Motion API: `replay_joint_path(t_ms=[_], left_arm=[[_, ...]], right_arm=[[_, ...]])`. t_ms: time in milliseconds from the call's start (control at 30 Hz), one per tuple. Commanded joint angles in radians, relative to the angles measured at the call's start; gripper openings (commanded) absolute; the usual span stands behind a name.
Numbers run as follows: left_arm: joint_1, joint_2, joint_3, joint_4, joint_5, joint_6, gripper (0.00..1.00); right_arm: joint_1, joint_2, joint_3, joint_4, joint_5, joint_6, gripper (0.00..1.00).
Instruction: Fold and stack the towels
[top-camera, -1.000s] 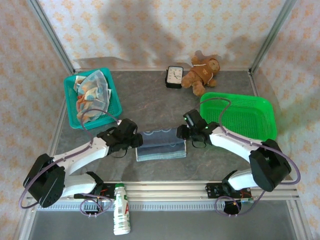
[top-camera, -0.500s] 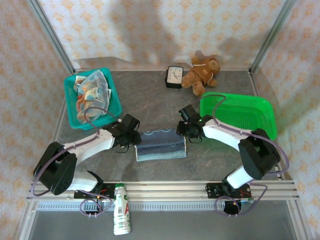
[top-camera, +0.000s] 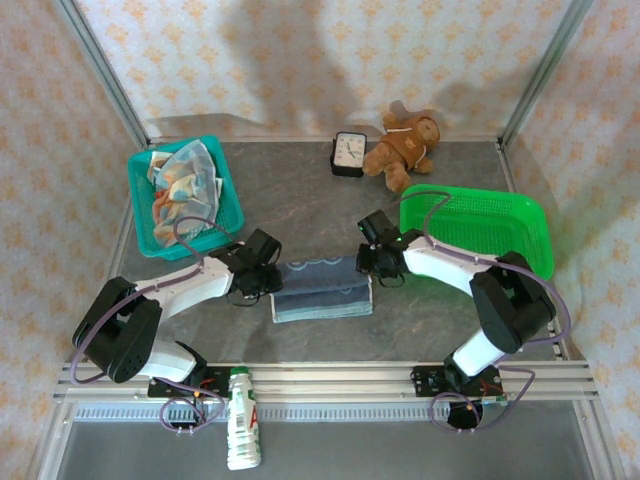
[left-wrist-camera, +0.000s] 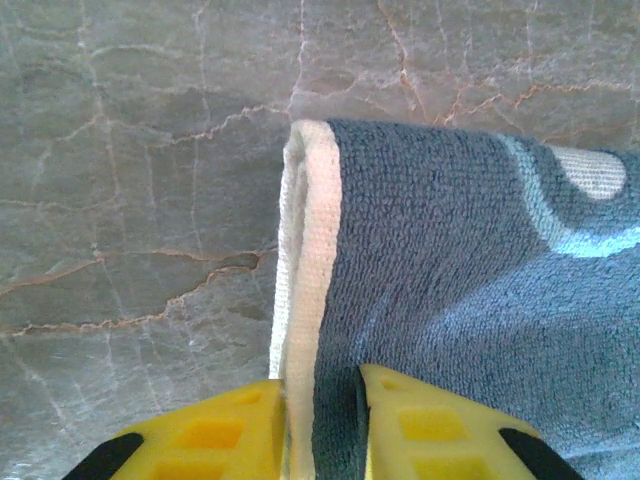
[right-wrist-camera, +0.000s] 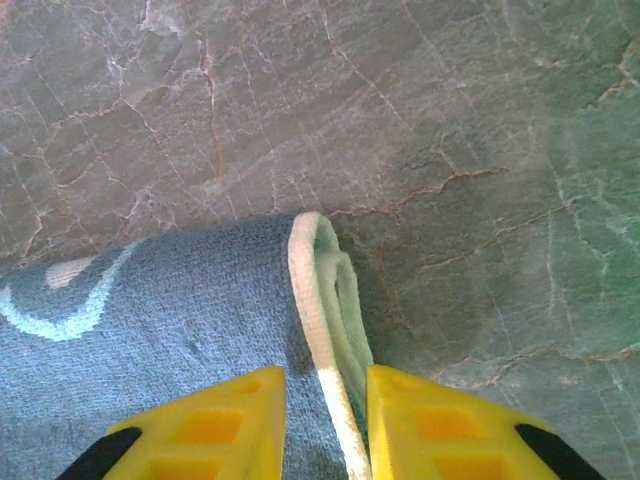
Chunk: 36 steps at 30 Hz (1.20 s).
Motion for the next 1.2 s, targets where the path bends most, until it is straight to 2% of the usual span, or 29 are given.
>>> replay_joint_path(t_ms=[0,67,267,367,467,833,1167], left_arm=[[0.008,0.006,-0.016,0.018,0.004,-0.017,0.22],[0.008,0.003,-0.013,0.015,0.004,-0.016,0.19],[0.008,0.0,-0.004,-0.005,-0.004,-0.008,0.18],[0.007,-0.003,0.006,-0.015,-0.005,-0.002,0.05],[0.008,-0.013,0.015,-0.034,0.0,0.0,0.01],[-0.027,-0.15,-0.005,-0.147,0.025,-0.037,0.01],[-0.088,-0.244,-0.088,-0.179,0.048,-0.114,0.01]], right_arm=[[-0.005,0.01,-0.01,-0.012,-0.003,-0.003,0.27],[-0.005,0.006,-0.016,-0.012,-0.005,0.0,0.25],[-0.005,-0.005,-0.03,-0.016,-0.019,0.011,0.15],[-0.005,-0.022,-0.032,-0.025,-0.013,0.011,0.0],[-0.005,-0.039,-0.026,-0.048,-0.009,0.008,0.0],[0.0,-0.139,-0.019,-0.147,-0.041,0.01,0.0],[0.028,-0.208,-0.057,-0.218,-0.06,0.039,0.0]])
